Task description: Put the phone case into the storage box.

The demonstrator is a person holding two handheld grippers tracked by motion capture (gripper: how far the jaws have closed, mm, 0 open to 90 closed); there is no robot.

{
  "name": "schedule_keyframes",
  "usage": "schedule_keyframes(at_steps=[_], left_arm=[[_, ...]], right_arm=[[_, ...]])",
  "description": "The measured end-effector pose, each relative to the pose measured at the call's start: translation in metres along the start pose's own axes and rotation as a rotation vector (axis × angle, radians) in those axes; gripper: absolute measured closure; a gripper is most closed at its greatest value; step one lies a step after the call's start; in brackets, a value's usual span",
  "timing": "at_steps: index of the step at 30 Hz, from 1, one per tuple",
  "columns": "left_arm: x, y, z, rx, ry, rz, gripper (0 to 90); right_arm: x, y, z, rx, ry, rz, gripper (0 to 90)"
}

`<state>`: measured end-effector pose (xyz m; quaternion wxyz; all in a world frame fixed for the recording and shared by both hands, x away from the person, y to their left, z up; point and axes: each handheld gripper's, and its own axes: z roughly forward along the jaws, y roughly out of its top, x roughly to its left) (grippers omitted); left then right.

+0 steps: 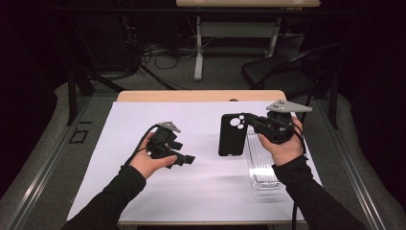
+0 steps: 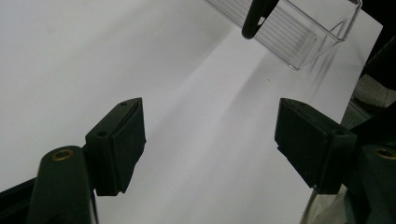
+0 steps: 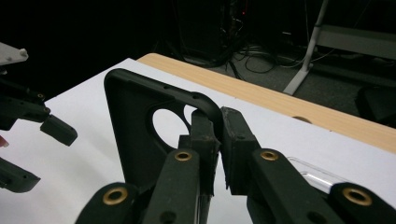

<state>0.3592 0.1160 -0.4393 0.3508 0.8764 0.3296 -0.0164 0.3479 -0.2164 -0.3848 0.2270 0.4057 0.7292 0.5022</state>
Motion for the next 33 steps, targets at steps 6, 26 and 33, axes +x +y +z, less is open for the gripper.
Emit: schedule_keyframes(at_steps=[6, 26, 33], left_arm=[[0.001, -0.001, -0.001, -0.002, -0.002, -0.005, 23.4], [0.005, -0.003, 0.001, -0.020, 0.004, -0.016, 20.2], [0.004, -0.004, 0.001, -0.021, 0.009, -0.010, 19.4]], right_arm=[[-0.010, 0.005, -0.009, -0.011, -0.022, -0.001, 84.8], [-0.058, -0.004, -0.030, -0.014, -0.083, 0.008, 84.8], [-0.073, -0.006, -0.034, -0.016, -0.101, 0.007, 84.8]])
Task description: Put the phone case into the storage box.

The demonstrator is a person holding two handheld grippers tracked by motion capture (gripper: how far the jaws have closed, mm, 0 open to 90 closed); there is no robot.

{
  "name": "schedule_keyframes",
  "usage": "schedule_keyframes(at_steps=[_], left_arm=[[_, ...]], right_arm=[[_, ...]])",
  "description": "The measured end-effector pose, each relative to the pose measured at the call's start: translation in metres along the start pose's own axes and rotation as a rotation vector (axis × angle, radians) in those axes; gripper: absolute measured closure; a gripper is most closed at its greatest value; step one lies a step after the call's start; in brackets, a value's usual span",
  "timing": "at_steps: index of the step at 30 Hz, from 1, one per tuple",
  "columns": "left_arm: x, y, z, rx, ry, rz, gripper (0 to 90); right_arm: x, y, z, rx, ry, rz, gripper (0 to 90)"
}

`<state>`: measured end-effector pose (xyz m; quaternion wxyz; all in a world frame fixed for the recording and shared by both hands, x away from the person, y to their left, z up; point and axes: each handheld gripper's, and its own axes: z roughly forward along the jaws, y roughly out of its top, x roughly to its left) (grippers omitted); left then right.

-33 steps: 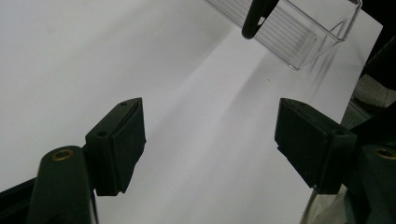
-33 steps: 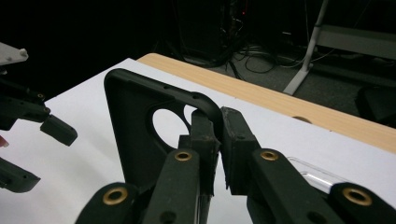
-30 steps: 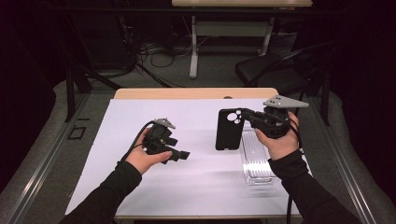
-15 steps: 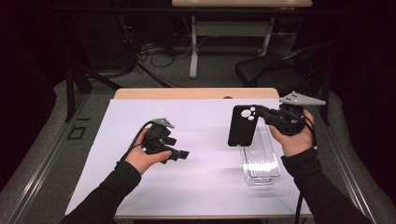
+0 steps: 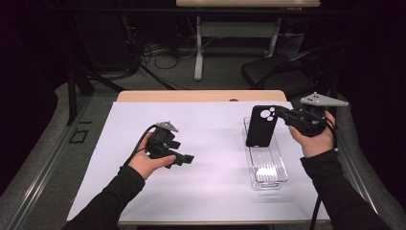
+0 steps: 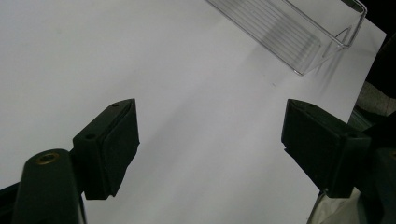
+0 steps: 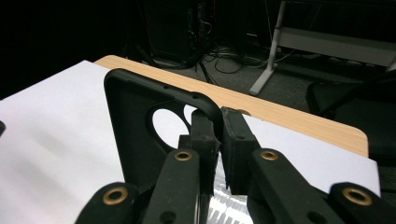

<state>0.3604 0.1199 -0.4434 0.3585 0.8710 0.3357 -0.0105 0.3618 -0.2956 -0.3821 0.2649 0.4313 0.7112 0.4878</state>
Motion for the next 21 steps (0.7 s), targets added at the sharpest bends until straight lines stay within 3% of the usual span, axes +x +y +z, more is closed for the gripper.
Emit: schedule_keyframes(at_steps=[9, 21], left_arm=[[-0.001, 0.000, 0.001, -0.005, 0.004, -0.003, 19.0], [0.001, -0.002, 0.000, -0.009, 0.001, -0.006, 18.7]], right_arm=[[-0.013, -0.004, 0.002, 0.008, -0.024, -0.012, 84.8], [-0.023, -0.007, 0.020, 0.018, -0.056, -0.023, 84.8]])
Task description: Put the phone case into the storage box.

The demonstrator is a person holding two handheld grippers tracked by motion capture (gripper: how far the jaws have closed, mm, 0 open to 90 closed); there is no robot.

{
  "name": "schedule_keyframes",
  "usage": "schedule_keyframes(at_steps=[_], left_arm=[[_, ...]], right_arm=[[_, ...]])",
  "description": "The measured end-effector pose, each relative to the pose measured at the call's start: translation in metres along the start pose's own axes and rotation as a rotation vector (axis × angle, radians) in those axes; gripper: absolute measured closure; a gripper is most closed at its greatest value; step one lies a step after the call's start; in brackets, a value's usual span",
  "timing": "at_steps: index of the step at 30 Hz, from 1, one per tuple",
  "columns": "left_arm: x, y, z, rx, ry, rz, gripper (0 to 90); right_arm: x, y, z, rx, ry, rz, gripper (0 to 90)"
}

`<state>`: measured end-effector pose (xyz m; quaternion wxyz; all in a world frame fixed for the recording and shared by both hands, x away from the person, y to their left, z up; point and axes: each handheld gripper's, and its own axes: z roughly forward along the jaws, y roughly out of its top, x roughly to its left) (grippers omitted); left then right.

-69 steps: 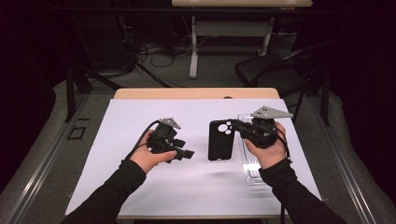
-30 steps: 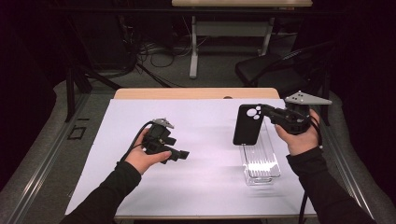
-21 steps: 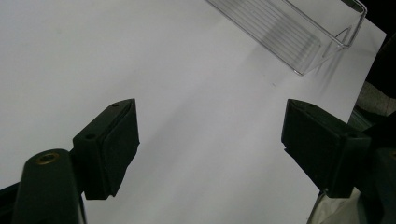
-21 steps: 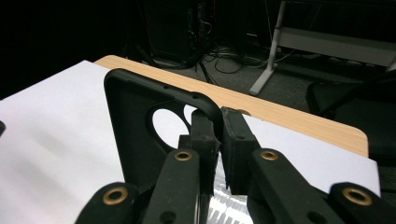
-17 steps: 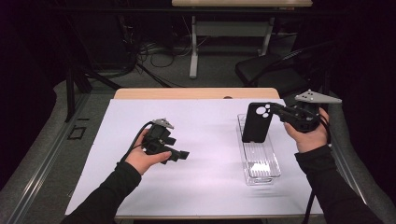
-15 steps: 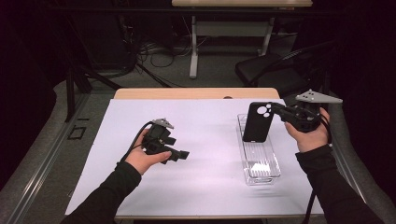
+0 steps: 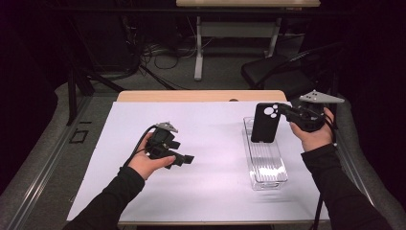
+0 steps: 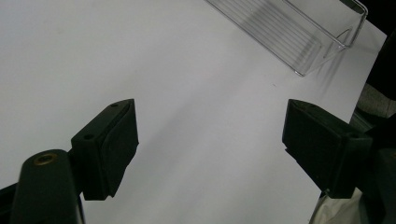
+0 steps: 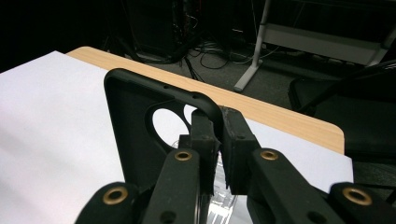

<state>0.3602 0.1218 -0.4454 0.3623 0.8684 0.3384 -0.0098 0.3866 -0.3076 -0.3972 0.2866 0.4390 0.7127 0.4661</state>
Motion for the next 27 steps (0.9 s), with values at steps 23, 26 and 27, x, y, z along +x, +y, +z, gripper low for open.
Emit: schedule_keyframes(at_steps=[23, 26, 27], left_arm=[[0.009, -0.005, 0.003, 0.010, 0.002, -0.020, 18.7], [0.011, -0.006, 0.003, 0.012, 0.006, -0.026, 18.7], [0.012, -0.006, 0.003, 0.012, 0.006, -0.027, 18.7]], right_arm=[[-0.014, -0.023, 0.050, -0.004, -0.052, -0.030, 84.8], [-0.012, -0.024, 0.057, -0.004, -0.061, -0.044, 84.8], [-0.012, -0.024, 0.059, -0.007, -0.061, -0.049, 84.8]])
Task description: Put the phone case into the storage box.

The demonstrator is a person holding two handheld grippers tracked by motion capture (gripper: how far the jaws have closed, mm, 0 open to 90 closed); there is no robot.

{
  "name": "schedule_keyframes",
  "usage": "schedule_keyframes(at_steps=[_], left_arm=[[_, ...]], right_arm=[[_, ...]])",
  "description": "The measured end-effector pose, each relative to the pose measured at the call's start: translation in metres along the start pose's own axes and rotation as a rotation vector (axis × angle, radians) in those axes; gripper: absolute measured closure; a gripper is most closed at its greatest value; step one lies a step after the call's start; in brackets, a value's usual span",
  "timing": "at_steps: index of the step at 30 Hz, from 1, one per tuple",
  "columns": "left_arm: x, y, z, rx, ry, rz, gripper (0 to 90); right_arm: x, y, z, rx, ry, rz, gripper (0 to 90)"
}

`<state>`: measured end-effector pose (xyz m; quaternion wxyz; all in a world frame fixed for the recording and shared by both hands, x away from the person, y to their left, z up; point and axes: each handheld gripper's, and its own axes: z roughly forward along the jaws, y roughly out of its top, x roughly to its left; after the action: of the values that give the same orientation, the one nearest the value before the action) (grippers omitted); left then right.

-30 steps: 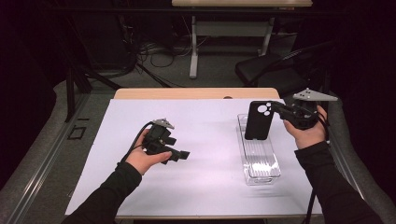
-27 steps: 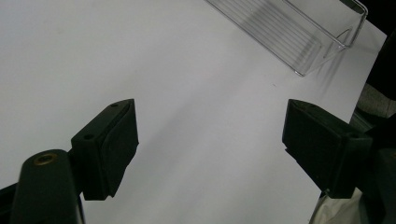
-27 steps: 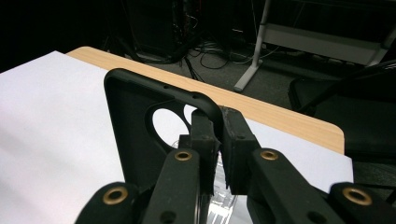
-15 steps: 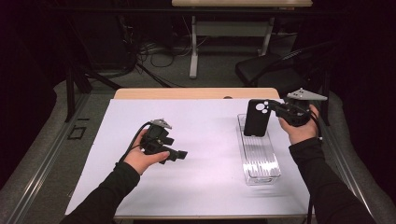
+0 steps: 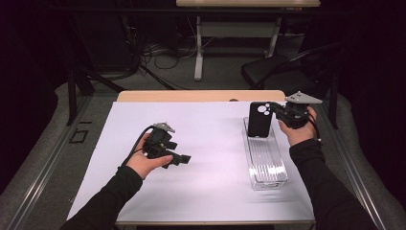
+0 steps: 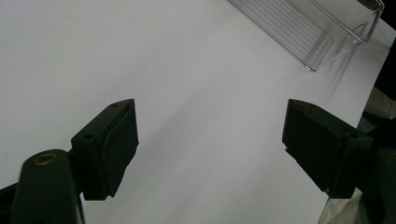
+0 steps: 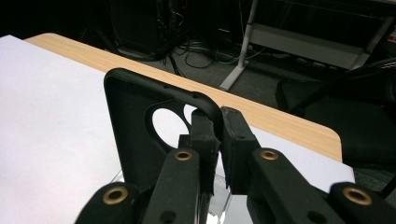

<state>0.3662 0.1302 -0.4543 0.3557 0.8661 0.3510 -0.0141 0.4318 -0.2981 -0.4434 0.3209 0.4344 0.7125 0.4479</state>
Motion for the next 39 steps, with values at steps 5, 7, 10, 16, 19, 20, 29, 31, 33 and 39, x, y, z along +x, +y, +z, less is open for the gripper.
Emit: schedule_keyframes(at_steps=[5, 7, 10, 16, 19, 20, 29, 31, 33, 39], left_arm=[[0.002, -0.001, -0.001, 0.004, 0.001, -0.004, 18.7], [0.002, -0.002, -0.002, 0.002, 0.003, -0.007, 18.7], [0.002, -0.002, -0.003, 0.001, 0.006, -0.008, 18.7], [0.002, -0.002, -0.005, 0.003, 0.009, -0.008, 18.7], [0.003, -0.002, -0.005, 0.003, 0.009, -0.009, 18.7], [0.003, -0.002, -0.005, 0.003, 0.010, -0.011, 18.7], [0.003, -0.003, -0.003, 0.009, 0.008, -0.012, 18.7], [0.003, -0.003, -0.003, 0.009, 0.009, -0.011, 18.7], [0.003, -0.003, -0.004, 0.009, 0.007, -0.010, 18.8], [0.003, -0.004, -0.003, 0.011, 0.006, -0.010, 18.7]], right_arm=[[0.001, -0.002, 0.009, -0.003, -0.012, -0.010, 84.8], [0.001, -0.003, 0.011, -0.010, -0.022, -0.016, 84.8], [0.001, -0.003, 0.014, -0.016, -0.029, -0.021, 84.8], [-0.002, -0.005, 0.018, -0.023, -0.036, -0.030, 84.8], [-0.002, -0.006, 0.020, -0.033, -0.034, -0.044, 84.8], [-0.001, -0.006, 0.020, -0.034, -0.036, -0.045, 84.8], [-0.001, -0.006, 0.022, -0.048, -0.039, -0.045, 84.8], [-0.001, -0.006, 0.023, -0.053, -0.042, -0.044, 84.8], [-0.001, -0.006, 0.023, -0.056, -0.039, -0.046, 84.8], [0.000, -0.006, 0.024, -0.061, -0.038, -0.049, 84.8]])
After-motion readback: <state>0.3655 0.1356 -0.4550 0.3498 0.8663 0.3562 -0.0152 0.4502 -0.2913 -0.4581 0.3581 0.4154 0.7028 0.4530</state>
